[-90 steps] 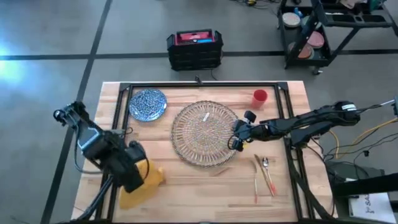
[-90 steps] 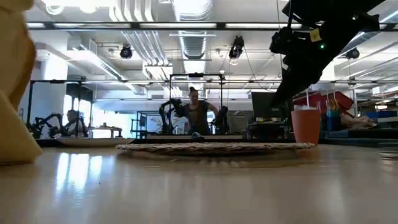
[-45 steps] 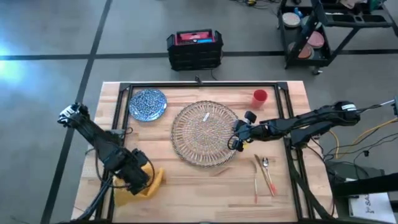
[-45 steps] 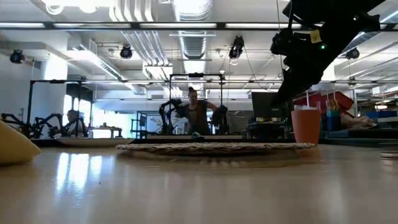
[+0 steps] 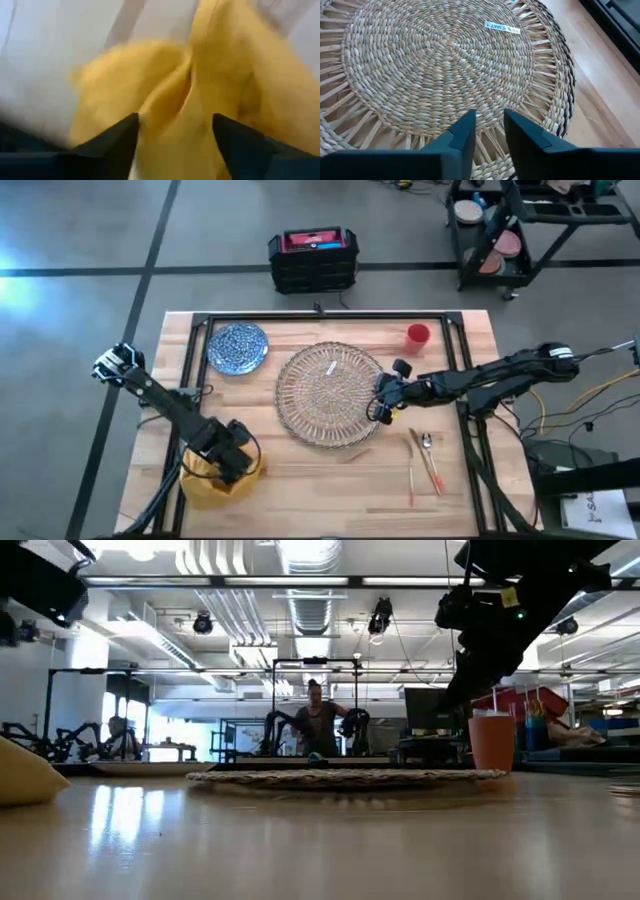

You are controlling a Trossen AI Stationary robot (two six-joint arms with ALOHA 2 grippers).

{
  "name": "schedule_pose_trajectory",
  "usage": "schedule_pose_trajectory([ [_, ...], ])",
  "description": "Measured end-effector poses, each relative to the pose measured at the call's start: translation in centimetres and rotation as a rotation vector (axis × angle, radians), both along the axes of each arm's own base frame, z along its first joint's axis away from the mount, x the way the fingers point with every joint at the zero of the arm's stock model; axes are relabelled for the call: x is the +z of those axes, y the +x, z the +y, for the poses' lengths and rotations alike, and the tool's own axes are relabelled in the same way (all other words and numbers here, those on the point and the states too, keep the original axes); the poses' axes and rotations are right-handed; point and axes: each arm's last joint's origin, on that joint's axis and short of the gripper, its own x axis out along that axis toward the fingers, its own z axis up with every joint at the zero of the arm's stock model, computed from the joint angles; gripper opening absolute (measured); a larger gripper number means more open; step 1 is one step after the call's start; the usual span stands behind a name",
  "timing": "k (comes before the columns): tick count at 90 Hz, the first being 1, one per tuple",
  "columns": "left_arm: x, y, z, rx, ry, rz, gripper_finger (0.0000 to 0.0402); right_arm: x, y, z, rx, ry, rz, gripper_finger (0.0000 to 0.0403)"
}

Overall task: Set table place
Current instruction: Move the yellow table napkin to the bottom left of the table, then put the blue plate on the brown placemat

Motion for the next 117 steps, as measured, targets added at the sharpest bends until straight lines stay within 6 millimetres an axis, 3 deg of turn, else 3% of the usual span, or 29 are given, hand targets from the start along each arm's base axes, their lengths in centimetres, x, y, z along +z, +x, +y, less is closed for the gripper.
schedule_pose_trajectory([
  [15,0.3,0.9,3.0,0.105,0.284,-0.094,0.0285,0.2,0.2,0.0,0.041,-0.032,-0.012,0.0147],
  [26,1.5,1.3,6.0,0.255,0.568,-0.162,0.0273,0.7,0.7,0.1,0.082,-0.057,-0.044,0.0165],
  [33,1.7,1.8,8.0,0.345,0.651,-0.169,0.0258,1.3,1.2,0.0,0.075,-0.054,-0.128,0.0172],
  [50,1.1,3.8,12.7,0.394,0.627,-0.16,0.0219,2.0,2.3,-1.1,0.025,-0.056,-0.267,0.0174],
  [63,0.7,5.2,16.0,0.339,0.506,-0.19,0.0203,1.1,2.3,-2.3,-0.026,-0.009,-0.218,0.0168],
  [79,1.2,5.5,18.7,0.324,0.53,-0.245,0.0198,-0.9,3.3,-3.3,-0.039,0.005,-0.161,0.0172],
  [102,-0.2,3.3,20.2,0.304,0.484,-0.068,0.0198,-1.4,9.3,-7.1,0.092,0.191,-0.17,0.018],
  [117,-1.1,2.2,21.5,0.38,0.472,-0.03,0.0198,-1.0,13.4,-8.4,0.147,0.15,-0.146,0.0173],
])
